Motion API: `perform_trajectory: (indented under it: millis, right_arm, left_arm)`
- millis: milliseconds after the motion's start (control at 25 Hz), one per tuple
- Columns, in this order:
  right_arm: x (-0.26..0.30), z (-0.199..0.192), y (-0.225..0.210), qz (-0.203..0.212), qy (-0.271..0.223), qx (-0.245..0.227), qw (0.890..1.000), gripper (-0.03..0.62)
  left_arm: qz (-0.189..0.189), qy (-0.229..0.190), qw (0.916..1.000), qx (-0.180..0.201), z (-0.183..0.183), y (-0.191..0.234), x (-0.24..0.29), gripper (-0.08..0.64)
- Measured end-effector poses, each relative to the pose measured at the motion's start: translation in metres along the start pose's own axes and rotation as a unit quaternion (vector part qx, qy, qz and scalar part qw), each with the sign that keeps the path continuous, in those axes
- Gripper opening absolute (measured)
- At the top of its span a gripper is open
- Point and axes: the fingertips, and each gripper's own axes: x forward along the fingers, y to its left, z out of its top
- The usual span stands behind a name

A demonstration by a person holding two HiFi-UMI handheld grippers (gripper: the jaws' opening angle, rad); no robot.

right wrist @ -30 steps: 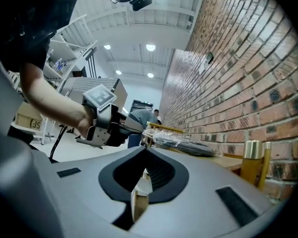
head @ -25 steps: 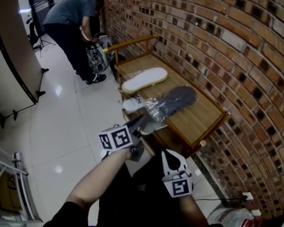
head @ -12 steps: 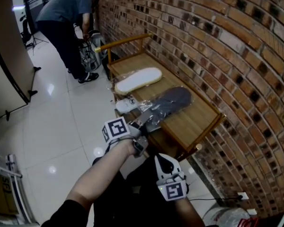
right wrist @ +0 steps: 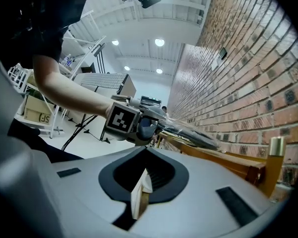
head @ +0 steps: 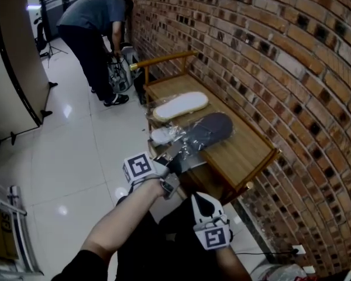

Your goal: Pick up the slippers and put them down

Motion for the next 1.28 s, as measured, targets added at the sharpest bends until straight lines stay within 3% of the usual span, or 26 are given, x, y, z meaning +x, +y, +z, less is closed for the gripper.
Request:
perform_trajectory:
  millis: [240,480,640,800,1000,1120,1280]
  right_arm:
    - [0.019,0.028,0.026,0.032,-0.024,-0.016,0.999,0.009]
    - [0.048,0.070,0.077,0.085,-0.071,-0.019,0.994,0.009]
    - [0.086,0.092,0.105,0.133,-0.098,-0.022,0.986,0.009]
    - [0.111,0.114,0.142,0.171,-0.126,-0.026,0.977,0.009]
    - [0.140,0.122,0.176,0.206,-0.138,-0.009,0.969,0.009]
    - [0.166,0.116,0.175,0.208,-0.120,-0.003,0.971,0.009]
    - [0.202,0.116,0.175,0.210,-0.119,-0.004,0.971,0.009]
  left_arm:
    - [-0.047,-0.050,0.9974,0.023,0.041,-0.047,-0.052,0.075]
    - [-0.028,-0.121,0.9891,0.079,0.088,-0.072,-0.145,0.075]
    - [-0.001,-0.193,0.9760,0.101,0.130,-0.072,-0.213,0.075]
    - [0.037,-0.259,0.9560,0.133,0.167,-0.070,-0.288,0.075]
    - [0.036,-0.306,0.9369,0.164,0.189,-0.080,-0.347,0.075]
    - [0.066,-0.326,0.9257,0.179,0.197,-0.064,-0.373,0.075]
    - [0.074,-0.349,0.9199,0.163,0.210,-0.039,-0.390,0.075]
